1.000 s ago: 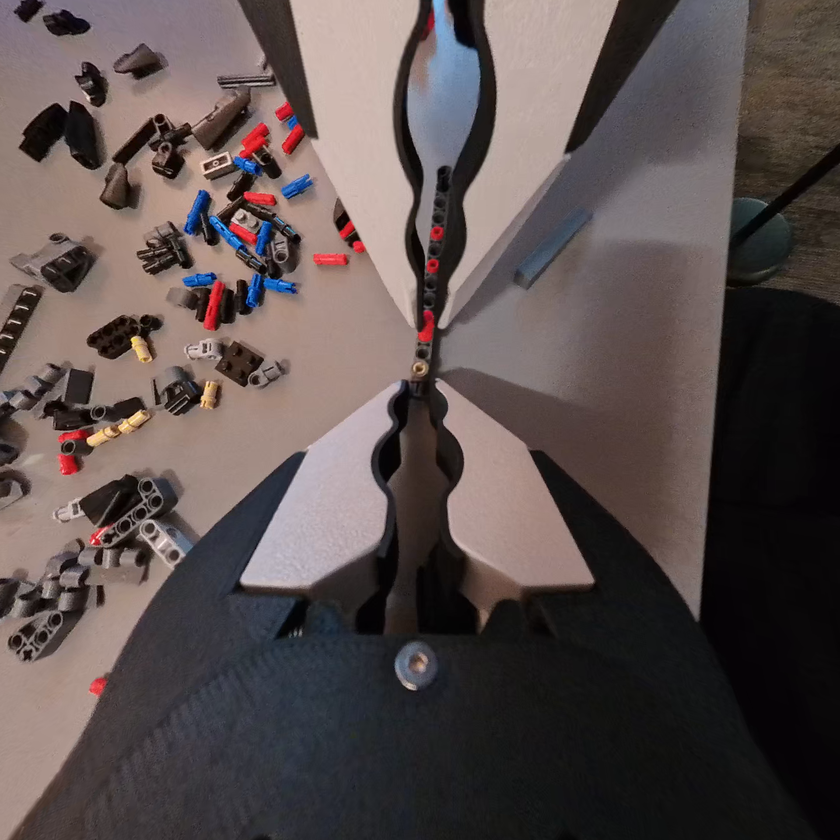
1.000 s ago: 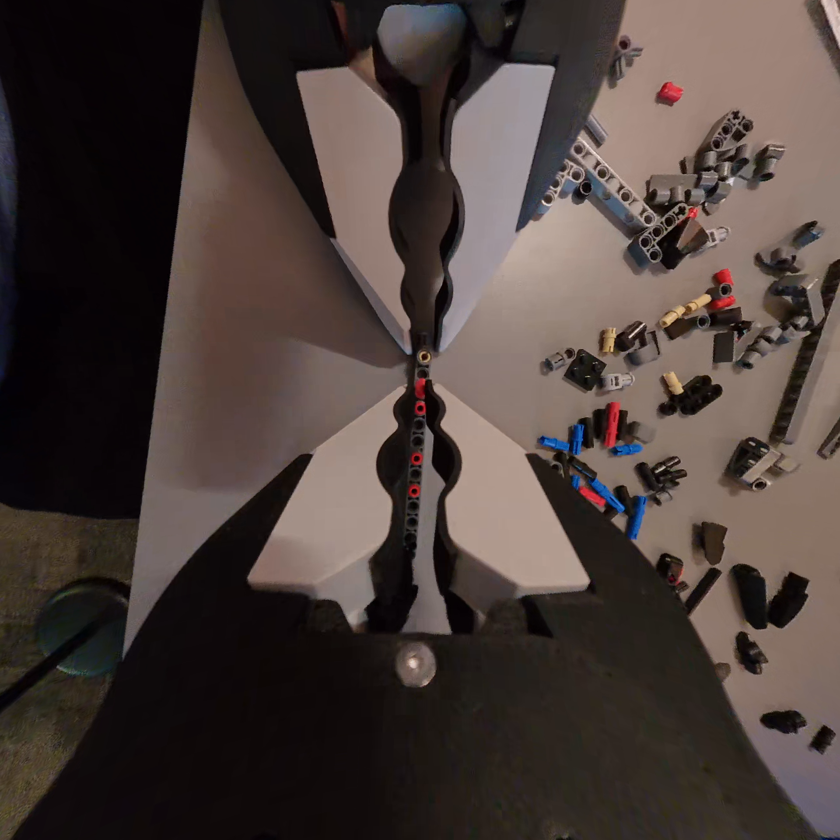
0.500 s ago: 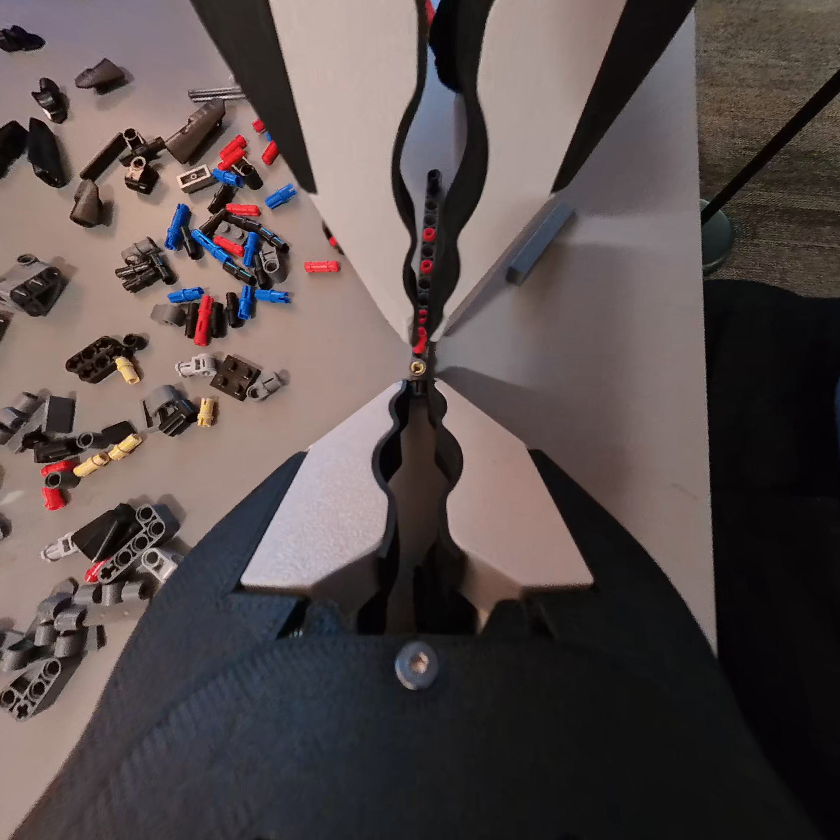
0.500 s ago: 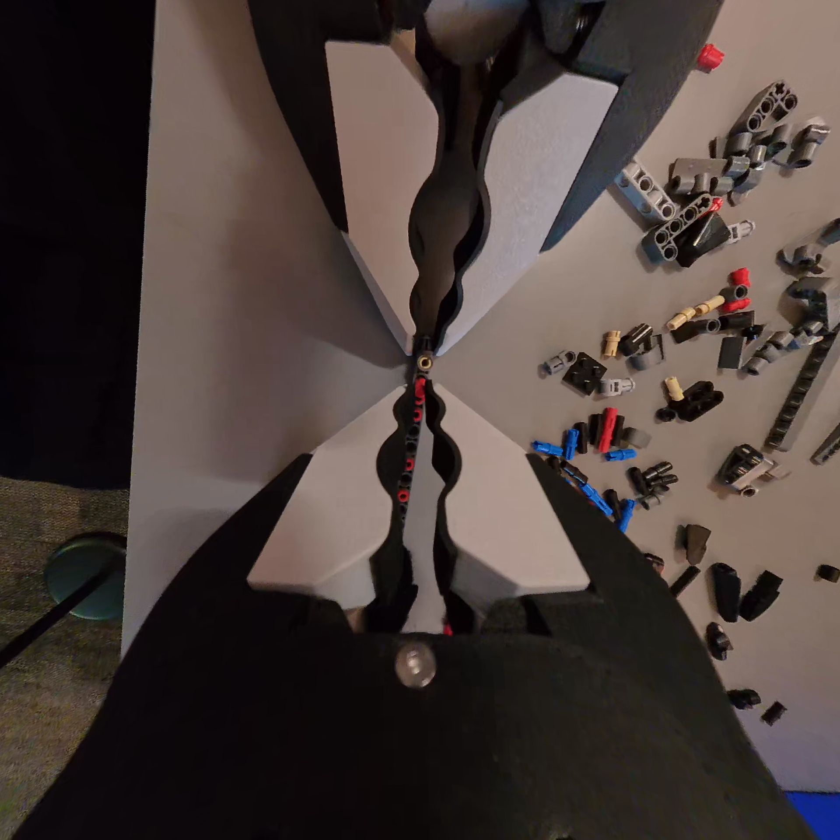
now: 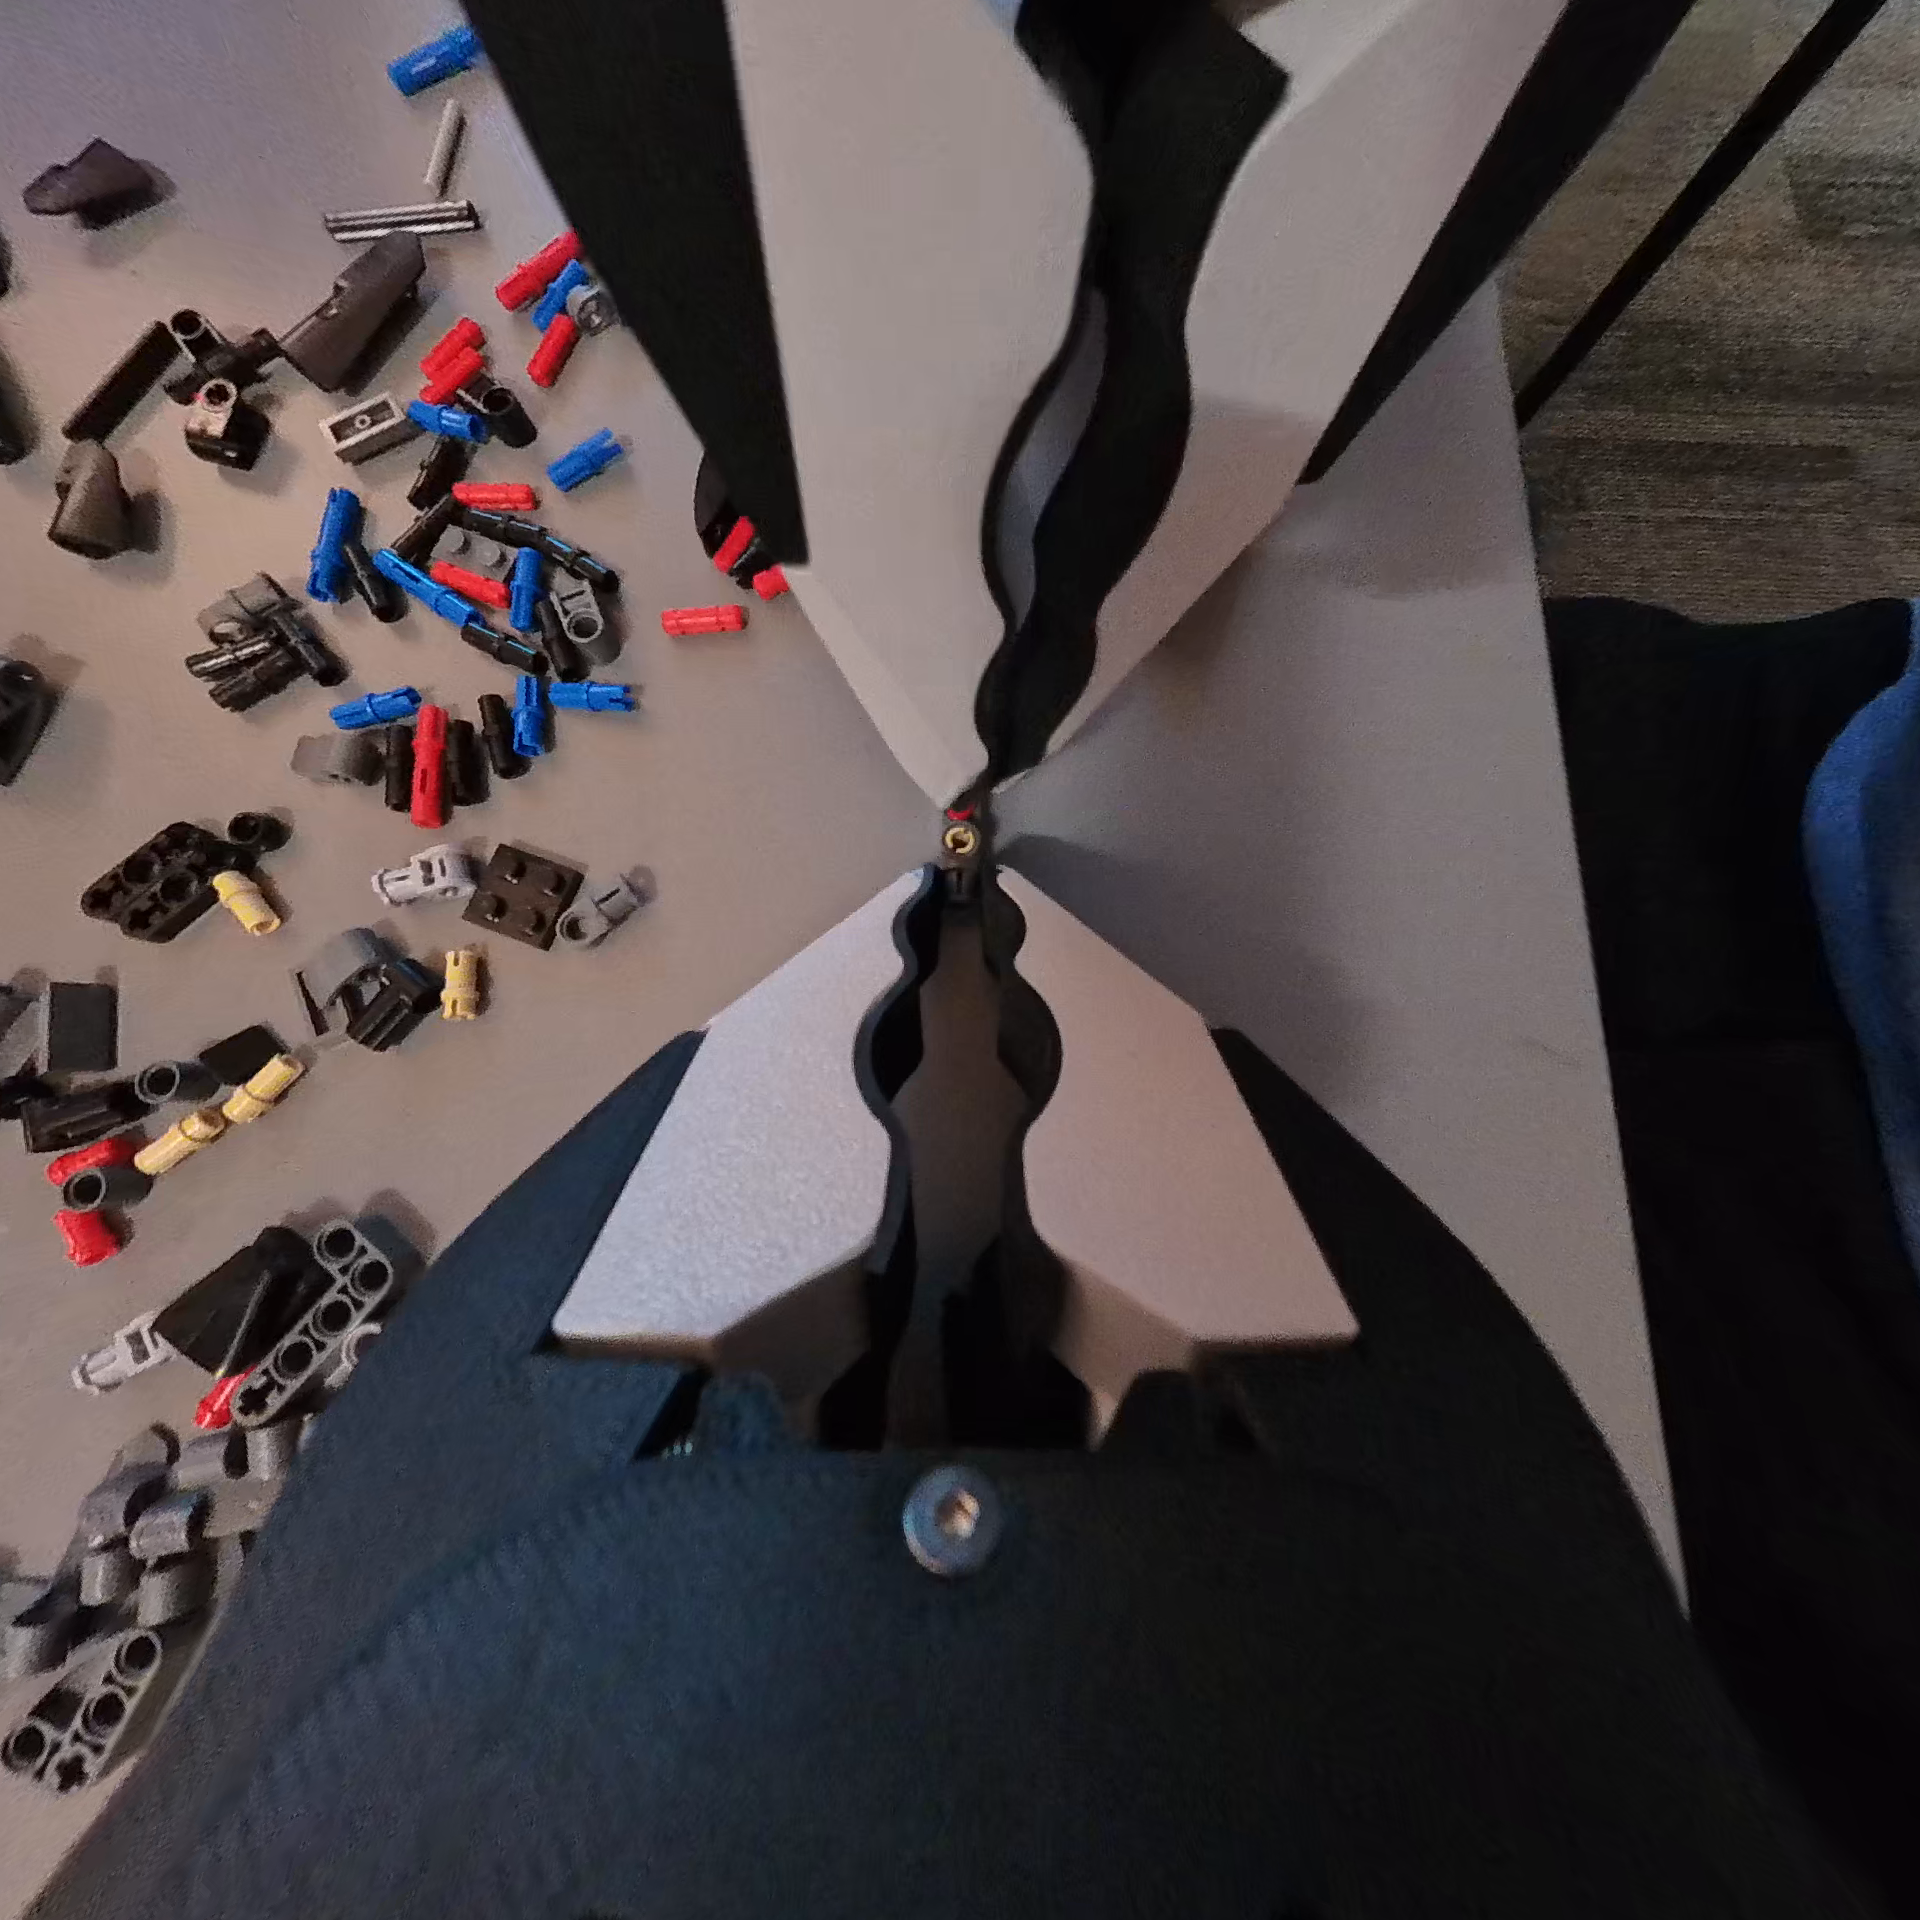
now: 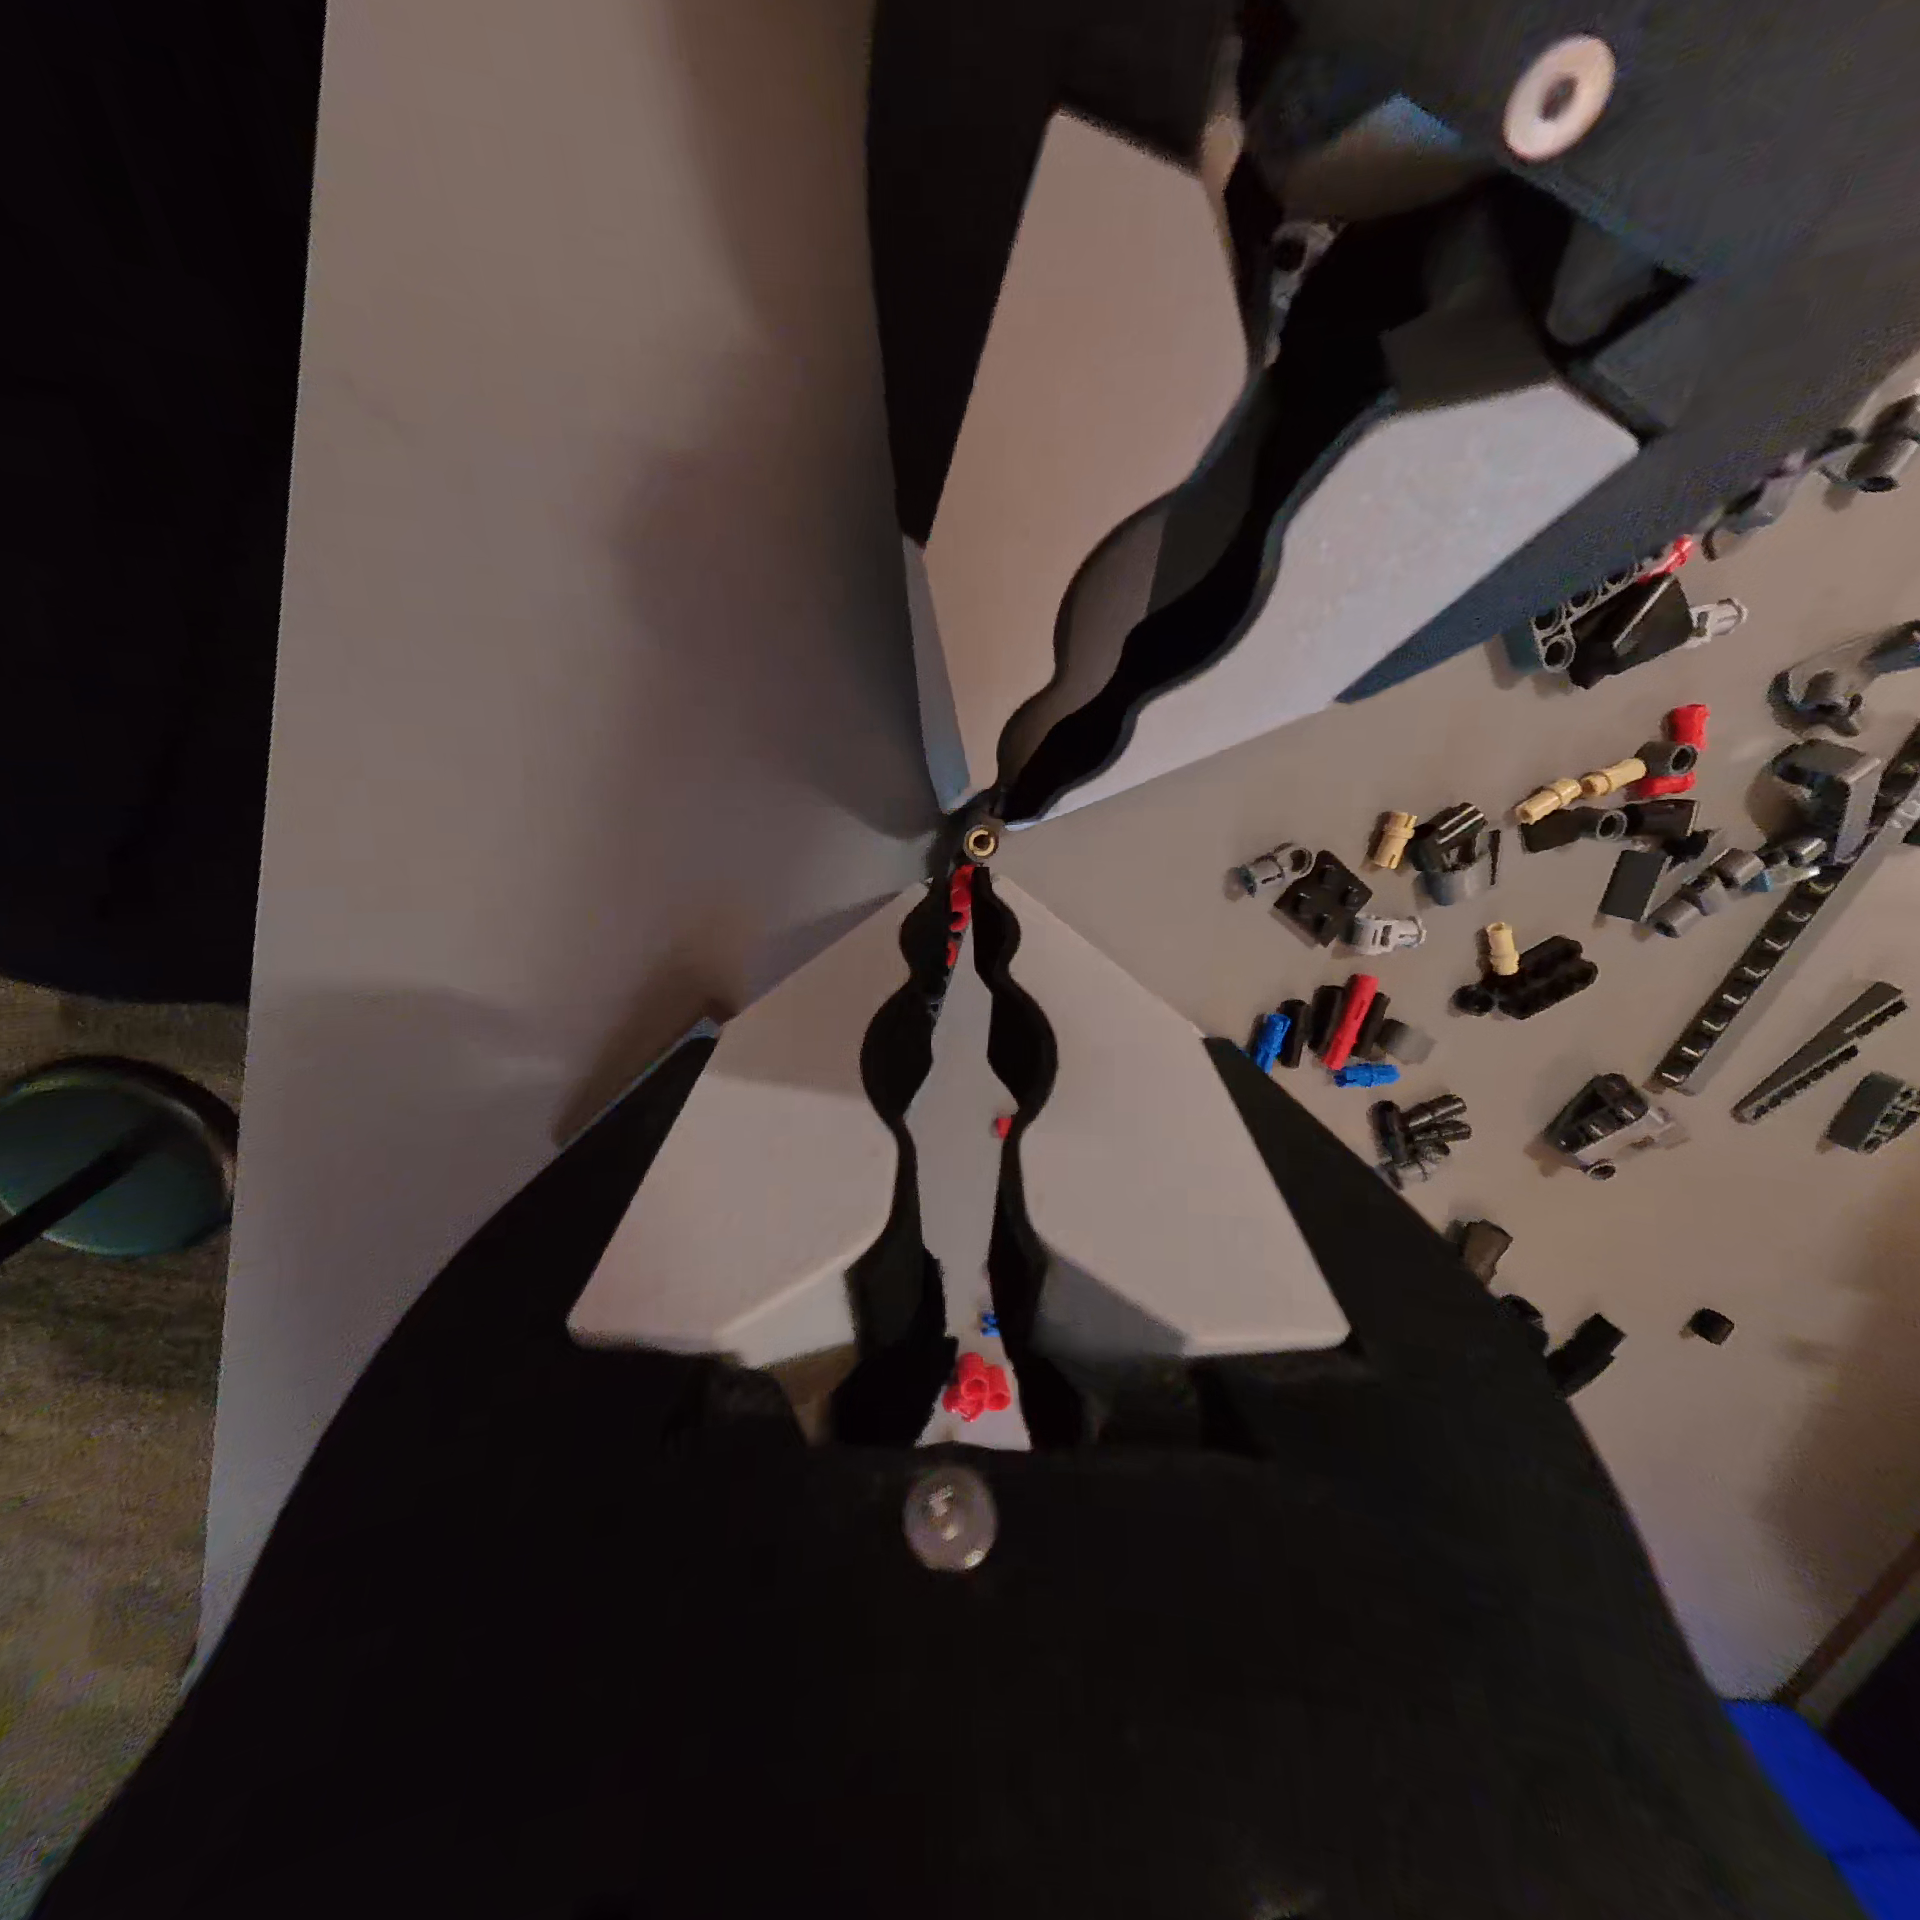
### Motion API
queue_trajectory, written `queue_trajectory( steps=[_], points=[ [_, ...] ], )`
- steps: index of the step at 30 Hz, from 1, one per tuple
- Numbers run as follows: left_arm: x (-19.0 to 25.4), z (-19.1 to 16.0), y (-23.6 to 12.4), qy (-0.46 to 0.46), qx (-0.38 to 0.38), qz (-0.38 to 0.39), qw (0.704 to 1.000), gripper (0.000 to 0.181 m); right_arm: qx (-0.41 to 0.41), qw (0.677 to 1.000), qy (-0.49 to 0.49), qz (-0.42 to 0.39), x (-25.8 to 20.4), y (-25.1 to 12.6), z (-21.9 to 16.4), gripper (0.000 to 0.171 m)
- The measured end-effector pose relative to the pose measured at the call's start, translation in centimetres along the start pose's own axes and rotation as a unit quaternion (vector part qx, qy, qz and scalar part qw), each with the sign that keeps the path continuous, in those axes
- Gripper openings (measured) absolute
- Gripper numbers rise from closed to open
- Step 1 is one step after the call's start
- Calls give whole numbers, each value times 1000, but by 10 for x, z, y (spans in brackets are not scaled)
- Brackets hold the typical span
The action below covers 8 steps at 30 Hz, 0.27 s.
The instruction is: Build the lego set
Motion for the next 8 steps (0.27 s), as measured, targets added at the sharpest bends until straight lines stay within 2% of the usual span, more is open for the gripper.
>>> queue_trajectory(
  steps=[8],
  points=[
    [-3,0,0,7,-3,-25,1000,5,-47,998,-40,29,4,1,6,1]
  ],
)
Point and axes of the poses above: each gripper's, where its closed fingertips meet, y out along the fingers, z out of its top, x = y × z across the jaws, the point moved 7 cm from there along -y, back along the fingers, and after that the axes turned 5 degrees about -y, right-handed, at the moved point
